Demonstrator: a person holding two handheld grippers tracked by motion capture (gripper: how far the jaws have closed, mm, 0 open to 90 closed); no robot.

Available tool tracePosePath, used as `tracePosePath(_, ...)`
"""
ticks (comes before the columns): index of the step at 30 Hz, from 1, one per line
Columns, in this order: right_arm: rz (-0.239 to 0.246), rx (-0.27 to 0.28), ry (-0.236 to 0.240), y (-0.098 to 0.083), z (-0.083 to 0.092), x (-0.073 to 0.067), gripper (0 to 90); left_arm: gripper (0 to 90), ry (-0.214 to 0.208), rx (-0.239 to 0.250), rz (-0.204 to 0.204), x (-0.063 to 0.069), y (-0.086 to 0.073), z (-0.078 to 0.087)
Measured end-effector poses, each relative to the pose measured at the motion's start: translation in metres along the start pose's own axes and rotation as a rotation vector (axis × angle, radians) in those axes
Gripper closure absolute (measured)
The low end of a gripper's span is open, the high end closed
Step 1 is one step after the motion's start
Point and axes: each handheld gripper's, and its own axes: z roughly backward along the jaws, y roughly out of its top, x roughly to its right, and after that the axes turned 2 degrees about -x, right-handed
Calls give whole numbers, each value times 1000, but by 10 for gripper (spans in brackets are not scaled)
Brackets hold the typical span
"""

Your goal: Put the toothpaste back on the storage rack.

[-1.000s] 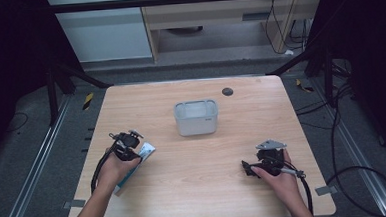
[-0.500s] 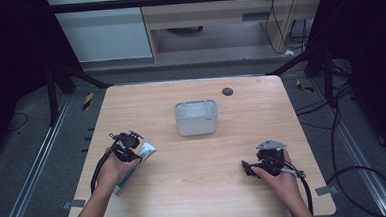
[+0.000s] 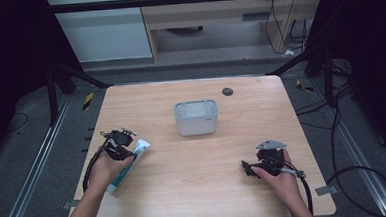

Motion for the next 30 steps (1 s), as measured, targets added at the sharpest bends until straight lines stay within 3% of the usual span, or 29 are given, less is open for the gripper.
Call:
tracePosePath(10, -3, 0, 1, 1, 0, 0, 3, 801, 10, 49, 1, -5, 8, 25)
tracePosePath(30, -2, 0, 1, 1, -1, 0, 3, 801, 9, 109, -12, 7, 30, 42)
